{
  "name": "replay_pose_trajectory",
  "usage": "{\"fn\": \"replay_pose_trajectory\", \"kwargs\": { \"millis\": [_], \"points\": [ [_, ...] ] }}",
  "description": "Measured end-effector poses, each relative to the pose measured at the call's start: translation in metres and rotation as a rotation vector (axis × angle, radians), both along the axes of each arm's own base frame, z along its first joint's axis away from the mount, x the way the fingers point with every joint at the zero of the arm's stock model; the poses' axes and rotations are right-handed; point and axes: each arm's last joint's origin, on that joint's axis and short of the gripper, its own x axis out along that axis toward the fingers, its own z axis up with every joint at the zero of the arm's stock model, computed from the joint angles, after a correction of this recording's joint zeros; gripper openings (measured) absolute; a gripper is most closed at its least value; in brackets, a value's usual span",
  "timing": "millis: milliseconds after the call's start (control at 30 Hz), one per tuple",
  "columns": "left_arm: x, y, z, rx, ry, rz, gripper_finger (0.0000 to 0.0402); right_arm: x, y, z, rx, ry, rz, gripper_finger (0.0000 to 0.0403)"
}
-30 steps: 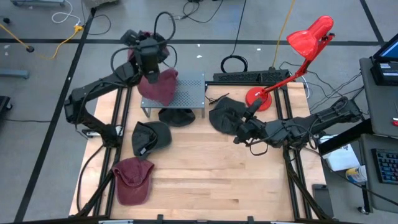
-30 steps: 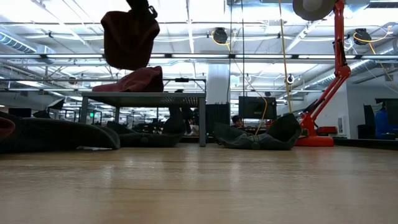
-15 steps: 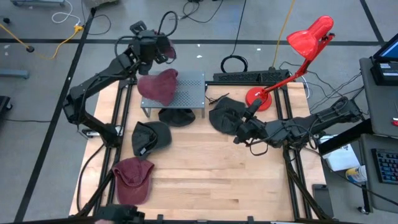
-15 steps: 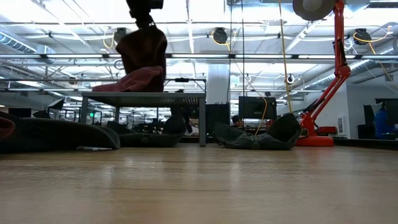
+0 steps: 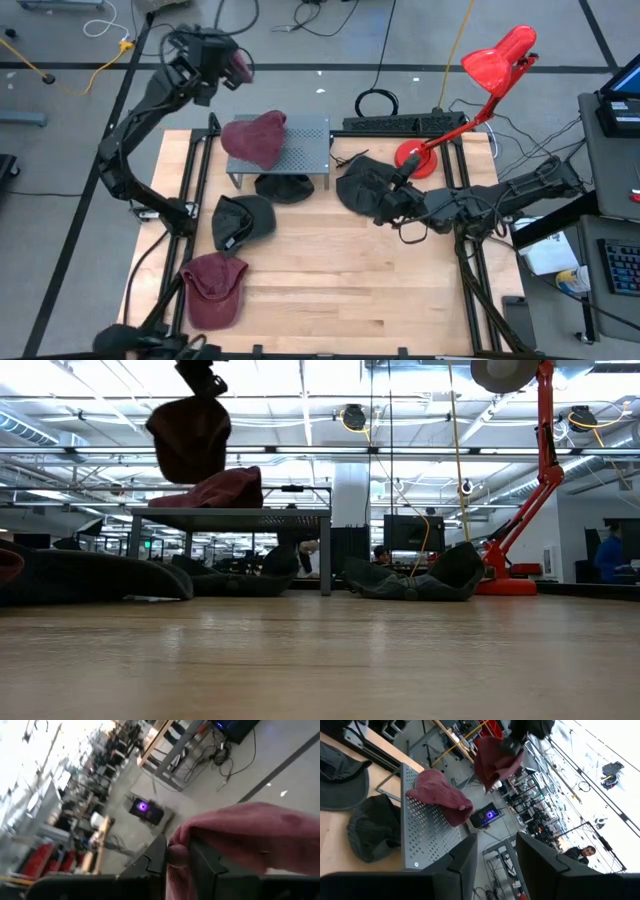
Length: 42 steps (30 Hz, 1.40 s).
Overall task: Pick & Place hat
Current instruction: Stack the top red cap on top of the red cap on the shelf
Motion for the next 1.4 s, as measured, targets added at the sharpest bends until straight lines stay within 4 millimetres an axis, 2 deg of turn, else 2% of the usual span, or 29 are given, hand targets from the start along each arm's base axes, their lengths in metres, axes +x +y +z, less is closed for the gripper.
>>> {"fn": "replay_pose_trajectory", "kwargs": {
  "millis": [133, 433, 733, 967, 1267, 1400],
  "points": [
    [-0.010, -0.005, 0.003, -0.051, -0.065, 0.040, 0.0052, 0.001, -0.003, 0.000, 0.000, 0.000, -0.012, 0.0130],
    [-0.027, -0.022, 0.004, -0.115, -0.335, 0.202, 0.0052, 0.002, -0.002, 0.000, -0.004, 0.009, 0.039, 0.0130],
    [-0.032, -0.033, -0.006, -0.201, -0.616, 0.345, 0.0052, 0.002, -0.002, 0.000, -0.004, 0.009, 0.039, 0.0130],
    [-0.030, -0.037, -0.010, -0.263, -0.870, 0.428, 0.0052, 0.002, -0.002, -0.001, -0.010, 0.022, 0.040, 0.0130],
    [-0.018, -0.052, -0.012, -0.295, -1.020, 0.462, 0.0052, 0.001, -0.002, -0.002, -0.017, 0.039, 0.040, 0.0130],
    [-0.006, -0.056, -0.018, -0.329, -1.042, 0.473, 0.0052, 0.001, -0.002, -0.003, -0.020, 0.050, 0.040, 0.0130]
  ]
}}
